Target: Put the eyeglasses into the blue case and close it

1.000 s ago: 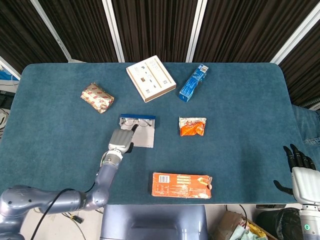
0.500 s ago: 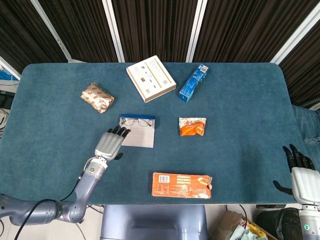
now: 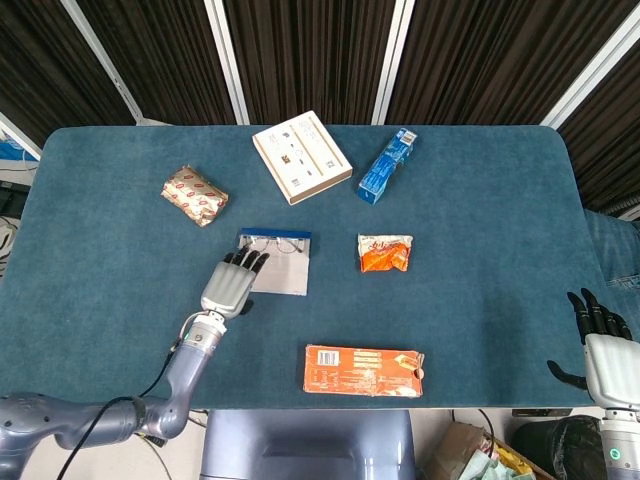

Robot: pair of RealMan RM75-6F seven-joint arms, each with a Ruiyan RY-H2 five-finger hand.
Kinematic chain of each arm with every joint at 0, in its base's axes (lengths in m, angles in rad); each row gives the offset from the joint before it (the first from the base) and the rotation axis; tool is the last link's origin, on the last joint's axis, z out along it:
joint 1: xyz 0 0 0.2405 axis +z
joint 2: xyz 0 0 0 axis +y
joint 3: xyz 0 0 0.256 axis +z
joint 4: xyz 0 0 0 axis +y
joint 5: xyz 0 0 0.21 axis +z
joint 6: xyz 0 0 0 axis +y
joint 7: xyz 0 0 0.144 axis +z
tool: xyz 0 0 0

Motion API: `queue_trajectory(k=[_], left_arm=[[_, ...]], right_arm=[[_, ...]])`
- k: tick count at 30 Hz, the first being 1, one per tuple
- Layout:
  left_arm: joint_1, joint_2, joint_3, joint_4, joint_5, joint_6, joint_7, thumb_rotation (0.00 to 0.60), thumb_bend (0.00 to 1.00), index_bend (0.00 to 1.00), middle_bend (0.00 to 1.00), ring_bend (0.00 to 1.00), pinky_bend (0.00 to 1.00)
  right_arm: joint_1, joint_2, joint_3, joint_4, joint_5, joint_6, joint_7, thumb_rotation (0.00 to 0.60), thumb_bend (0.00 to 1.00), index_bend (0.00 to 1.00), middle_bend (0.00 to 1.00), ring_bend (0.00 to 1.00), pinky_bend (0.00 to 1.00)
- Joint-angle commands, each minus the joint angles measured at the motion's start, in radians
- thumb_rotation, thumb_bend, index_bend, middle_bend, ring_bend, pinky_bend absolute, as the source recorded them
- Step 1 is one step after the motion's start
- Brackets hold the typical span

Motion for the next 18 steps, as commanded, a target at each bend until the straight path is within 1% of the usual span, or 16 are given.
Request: queue_trajectory(k=[1,7,14,18], left_arm=[[-0.008,-0.033,-0.008,0.038,0.014,-0.015,0.021,0.6,0.2,0.1,0.16,0.1,0.21],[-0.008,-0.067,-0.017,0.067,0.013,-0.029,0.057,0.6,0.2,0.1,0.14,0.09,0.17],[-0.001,-0.093,-0.036,0.099,0.029,-0.023,0.06,0.6,0.2,0.1,0.15,0.09,0.17],[-0.004,-0.112,-0.048,0.128,0.028,-0.038,0.069,0.6,0.2,0.1,0.15,0.09,0.17]], right_arm=[[0.0,0.0,0.001,-0.001,0.002,0.0,0.001,0.6,0.24,0.05,0.03,0.14,0.16],[0.001,0.001,0.001,0.0,0.002,-0.001,0.001,0.6,0.24,0.04,0.03,0.14,0.16],[0.001,0.002,0.001,-0.001,0.003,-0.002,0.003,0.6,0.24,0.05,0.03,0.14,0.16],[0.001,0.002,0.002,0.0,0.002,0.0,0.004,0.6,0.24,0.04,0.04,0.14,0.16]])
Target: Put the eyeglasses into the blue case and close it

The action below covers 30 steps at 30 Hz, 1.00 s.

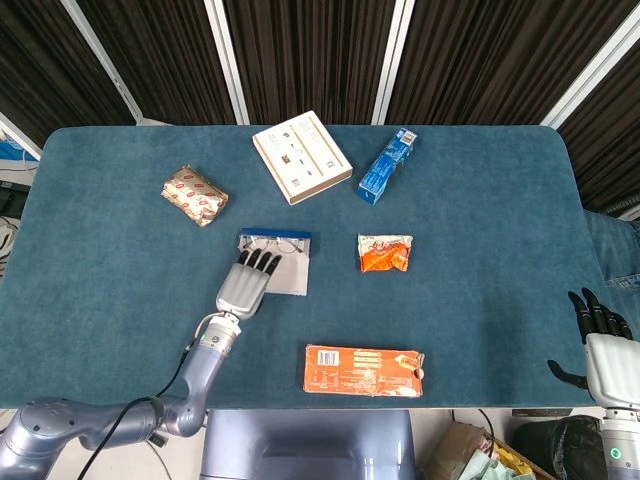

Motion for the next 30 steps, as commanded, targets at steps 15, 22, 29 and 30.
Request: queue_trajectory(k=[15,22,29,30], left_arm=[[0.002,-0.039,-0.039,0.053,0.01,-0.024,0.023,0.6,0.2,0.12,0.15,0.09,0.17],[0.005,-0.049,-0.048,0.064,0.024,-0.022,0.025,0.6,0.2,0.16,0.15,0.09,0.17],[0.006,-0.058,-0.058,0.074,0.037,-0.017,0.032,0.6,0.21,0.2,0.15,0.09,0.17],[0.006,-0.059,-0.059,0.075,0.038,-0.016,0.033,0.6,0.21,0.2,0.15,0.09,0.17]], right_arm=[[-0.001,-0.005,0.001,0.005,-0.005,0.009,0.0,0.6,0.25,0.05,0.04,0.14,0.16],[-0.001,-0.006,0.001,0.006,-0.006,0.008,0.0,0.6,0.25,0.05,0.04,0.14,0.16],[-0.002,-0.004,0.001,0.004,-0.005,0.008,0.002,0.6,0.25,0.05,0.04,0.14,0.16],[-0.002,-0.004,0.0,0.004,-0.005,0.008,0.002,0.6,0.25,0.05,0.04,0.14,0.16]])
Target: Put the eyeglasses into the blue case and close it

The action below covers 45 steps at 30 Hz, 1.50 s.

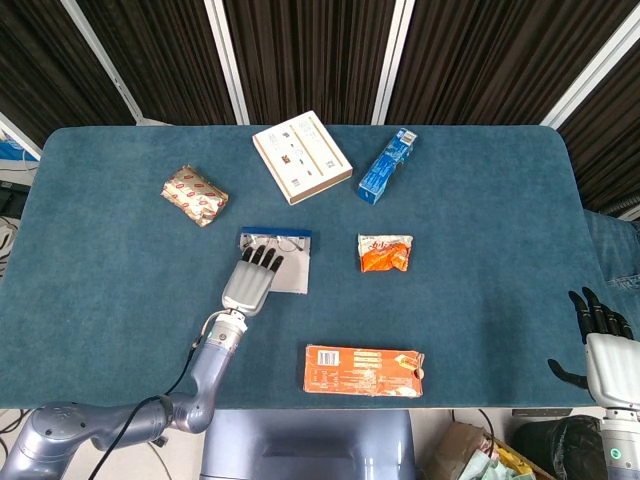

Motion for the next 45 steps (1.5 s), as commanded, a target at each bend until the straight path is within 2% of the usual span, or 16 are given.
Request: queue_trajectory(k=[1,10,15,21,32,40,45], left_arm=[[0.0,-0.003,-0.004,0.004,0.006,0.005,0.002,0.6,0.22,0.21,0.15,0.09,0.17],[-0.003,-0.014,-0.026,0.022,0.009,0.007,0.017,0.6,0.24,0.22,0.15,0.09,0.17],[-0.004,-0.013,-0.034,0.018,0.018,0.01,0.018,0.6,0.29,0.26,0.16,0.09,0.17],[-0.004,-0.011,-0.046,0.015,0.021,0.012,0.02,0.6,0.29,0.29,0.16,0.09,0.17],[-0.027,-0.026,-0.1,0.048,0.011,0.021,0.026,0.6,0.32,0.34,0.16,0.1,0.17],[-0.064,-0.053,-0.149,0.104,-0.003,0.026,0.041,0.6,0.34,0.35,0.16,0.1,0.17],[-0.105,-0.098,-0.184,0.198,-0.018,0.011,0.04,0.6,0.34,0.37,0.17,0.1,0.17]], right_arm=[[0.0,0.001,0.0,-0.001,0.001,-0.001,0.0,0.6,0.25,0.05,0.04,0.14,0.16],[0.0,0.001,0.0,-0.003,0.003,-0.002,-0.001,0.6,0.25,0.05,0.04,0.14,0.16],[0.0,0.002,0.0,-0.003,0.004,-0.002,-0.001,0.6,0.25,0.05,0.04,0.14,0.16],[0.0,0.001,-0.001,-0.004,0.003,-0.002,-0.002,0.6,0.25,0.05,0.04,0.14,0.16],[-0.001,0.003,-0.001,-0.007,0.007,-0.004,-0.001,0.6,0.25,0.05,0.04,0.14,0.16],[-0.002,0.003,-0.001,-0.009,0.009,-0.004,-0.002,0.6,0.25,0.05,0.04,0.14,0.16],[-0.004,0.003,0.004,-0.011,0.015,0.002,0.002,0.6,0.25,0.05,0.04,0.14,0.16]])
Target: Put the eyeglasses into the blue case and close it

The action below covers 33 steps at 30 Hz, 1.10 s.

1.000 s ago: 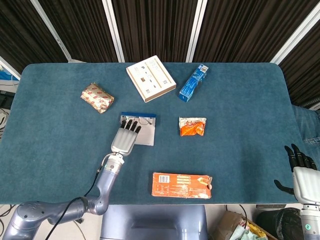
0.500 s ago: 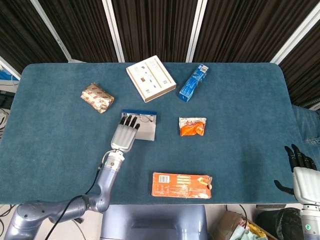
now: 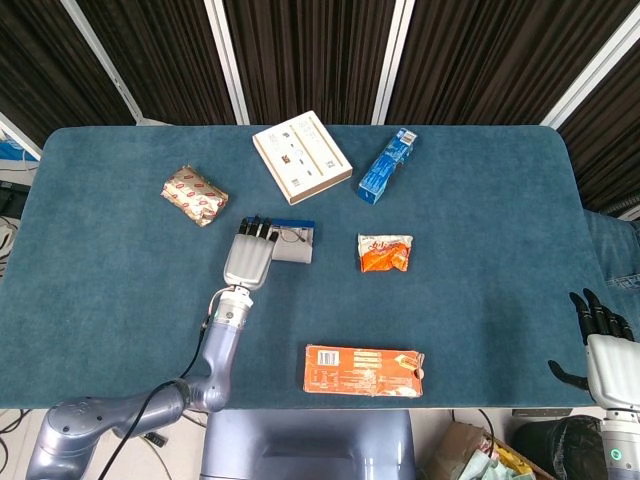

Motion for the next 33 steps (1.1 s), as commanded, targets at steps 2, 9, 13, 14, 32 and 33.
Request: queue_trajectory(k=[2,9,13,14,32,33], left_arm=[[-0.032,-0.04,-0.023,0.077,-0.006,-0.013,-0.012,0.6,0.35,0.38,0.17,0.1,0.17],[-0.032,-0.069,-0.009,0.138,0.007,-0.032,-0.045,0.6,0.36,0.45,0.17,0.1,0.17],[-0.022,-0.062,-0.001,0.126,0.02,-0.023,-0.056,0.6,0.36,0.5,0.18,0.1,0.17],[-0.019,-0.061,0.002,0.124,0.023,-0.021,-0.055,0.6,0.36,0.52,0.18,0.1,0.17],[-0.002,-0.042,-0.004,0.09,0.018,-0.015,-0.036,0.6,0.38,0.57,0.19,0.1,0.17],[-0.001,-0.041,-0.004,0.089,0.017,-0.014,-0.034,0.6,0.38,0.57,0.19,0.1,0.17]], right_arm=[[0.0,0.0,0.002,-0.001,0.002,0.001,0.0,0.6,0.25,0.05,0.04,0.14,0.16],[0.0,0.0,0.0,-0.001,0.002,-0.001,0.0,0.6,0.25,0.05,0.04,0.14,0.16],[0.001,0.001,0.001,-0.003,0.003,-0.005,0.005,0.6,0.25,0.05,0.04,0.14,0.16],[0.002,0.001,0.0,-0.003,0.004,-0.007,0.005,0.6,0.25,0.05,0.04,0.14,0.16],[0.004,0.002,-0.002,-0.006,0.005,-0.014,0.008,0.6,0.25,0.05,0.04,0.14,0.16],[0.004,0.002,-0.002,-0.006,0.005,-0.015,0.007,0.6,0.25,0.05,0.04,0.14,0.16]])
